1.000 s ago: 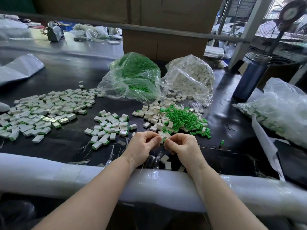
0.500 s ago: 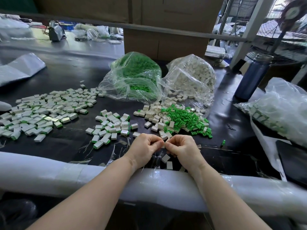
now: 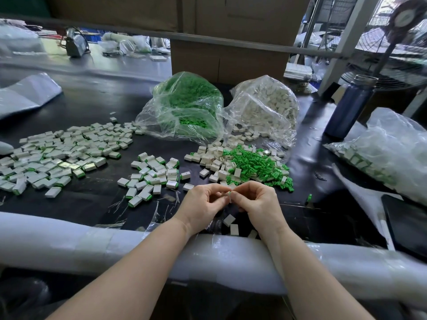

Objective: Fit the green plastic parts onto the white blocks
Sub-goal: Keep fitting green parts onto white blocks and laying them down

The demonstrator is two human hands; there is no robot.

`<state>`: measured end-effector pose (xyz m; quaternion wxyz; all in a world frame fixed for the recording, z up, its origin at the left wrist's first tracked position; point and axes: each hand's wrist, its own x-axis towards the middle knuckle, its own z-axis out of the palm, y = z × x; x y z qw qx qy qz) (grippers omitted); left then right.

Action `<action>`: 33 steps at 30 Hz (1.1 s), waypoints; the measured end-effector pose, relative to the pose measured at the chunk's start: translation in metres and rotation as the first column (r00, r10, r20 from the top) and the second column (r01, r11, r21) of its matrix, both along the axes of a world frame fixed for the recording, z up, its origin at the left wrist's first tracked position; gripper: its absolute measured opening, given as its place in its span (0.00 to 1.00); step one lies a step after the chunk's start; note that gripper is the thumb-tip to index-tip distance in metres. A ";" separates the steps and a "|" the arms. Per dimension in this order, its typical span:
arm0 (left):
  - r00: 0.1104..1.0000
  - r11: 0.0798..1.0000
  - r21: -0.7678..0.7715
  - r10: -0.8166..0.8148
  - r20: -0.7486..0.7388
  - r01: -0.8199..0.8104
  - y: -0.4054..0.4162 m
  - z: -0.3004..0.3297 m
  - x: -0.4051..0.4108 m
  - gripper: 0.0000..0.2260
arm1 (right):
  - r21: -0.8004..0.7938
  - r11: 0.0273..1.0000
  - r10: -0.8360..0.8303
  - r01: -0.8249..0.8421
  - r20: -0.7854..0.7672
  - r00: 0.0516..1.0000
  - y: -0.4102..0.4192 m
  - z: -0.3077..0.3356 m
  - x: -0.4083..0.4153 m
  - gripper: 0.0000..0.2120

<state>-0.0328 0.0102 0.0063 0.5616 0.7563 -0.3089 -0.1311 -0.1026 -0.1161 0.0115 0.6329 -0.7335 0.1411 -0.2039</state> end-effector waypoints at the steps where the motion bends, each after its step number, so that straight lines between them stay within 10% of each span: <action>1: 1.000 1.000 0.005 0.001 0.006 -0.001 0.000 0.001 0.000 0.09 | -0.004 1.000 0.005 -0.005 0.004 1.000 0.000 0.000 0.000 0.05; 33: 0.992 0.991 0.072 -0.115 0.057 0.111 0.002 0.014 -0.006 0.08 | 0.051 0.967 0.253 -0.251 -0.034 0.967 0.001 -0.002 0.001 0.07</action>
